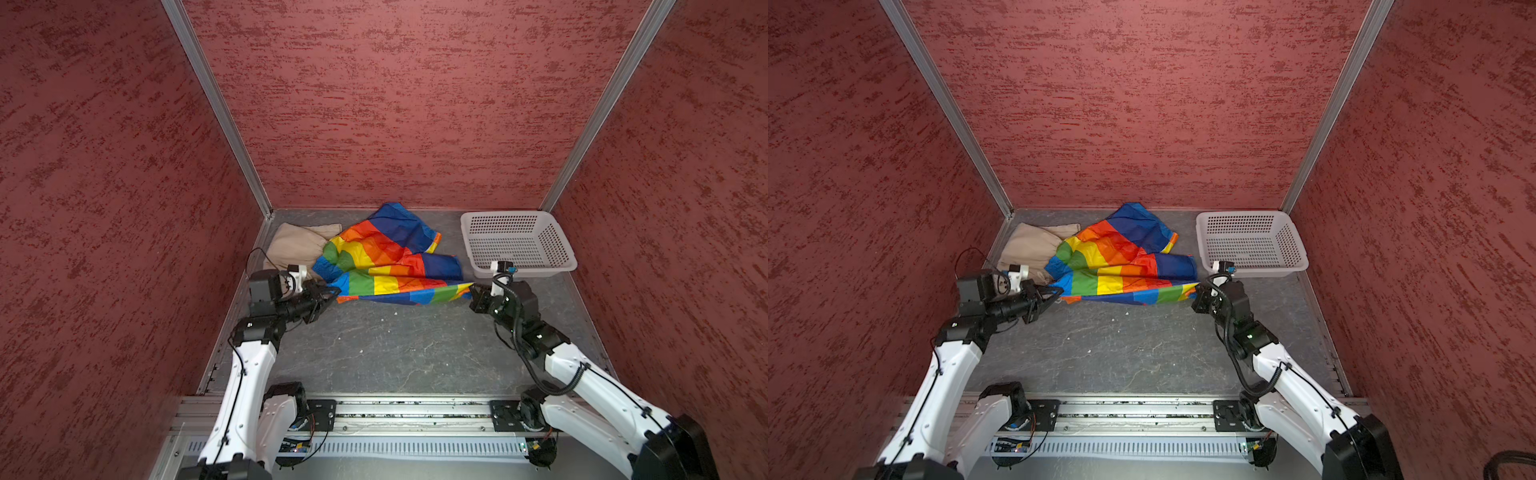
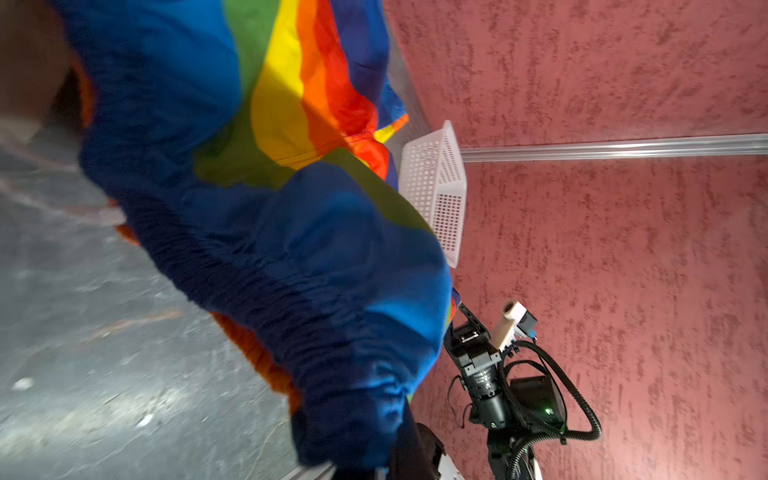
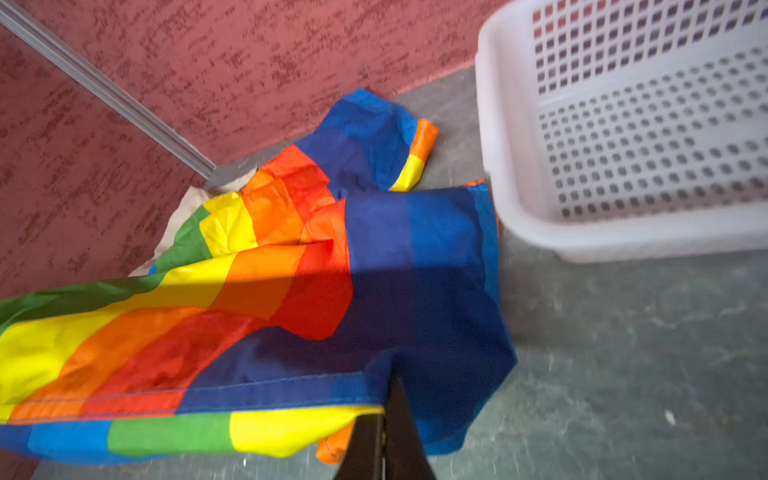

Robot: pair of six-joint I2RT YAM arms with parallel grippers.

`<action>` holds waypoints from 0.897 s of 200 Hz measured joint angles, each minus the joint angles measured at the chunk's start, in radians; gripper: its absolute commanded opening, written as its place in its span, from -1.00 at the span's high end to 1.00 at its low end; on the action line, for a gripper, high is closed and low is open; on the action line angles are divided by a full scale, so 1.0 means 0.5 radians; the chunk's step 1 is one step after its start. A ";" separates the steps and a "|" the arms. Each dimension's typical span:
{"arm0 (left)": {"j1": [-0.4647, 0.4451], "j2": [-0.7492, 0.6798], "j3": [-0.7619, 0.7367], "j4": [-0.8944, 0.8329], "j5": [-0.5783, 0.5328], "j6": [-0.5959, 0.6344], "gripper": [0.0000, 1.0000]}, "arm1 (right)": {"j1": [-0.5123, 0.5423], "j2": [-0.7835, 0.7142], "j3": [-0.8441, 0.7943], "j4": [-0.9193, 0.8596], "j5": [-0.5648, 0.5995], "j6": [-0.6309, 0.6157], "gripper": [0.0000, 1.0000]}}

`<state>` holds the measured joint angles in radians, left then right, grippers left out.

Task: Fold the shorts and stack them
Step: 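Drag the shorts toward the robot with both grippers to flatten them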

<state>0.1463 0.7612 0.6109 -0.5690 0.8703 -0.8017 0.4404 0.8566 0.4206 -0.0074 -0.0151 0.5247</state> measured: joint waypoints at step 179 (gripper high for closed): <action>-0.025 -0.981 -0.339 -1.210 -0.304 -0.177 -0.08 | 0.033 -0.674 0.298 -1.250 0.446 0.474 -0.34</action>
<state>0.1337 0.2707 0.4416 -1.1740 0.7181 -0.8902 0.4568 0.5194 0.5697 -0.6323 0.2077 0.7616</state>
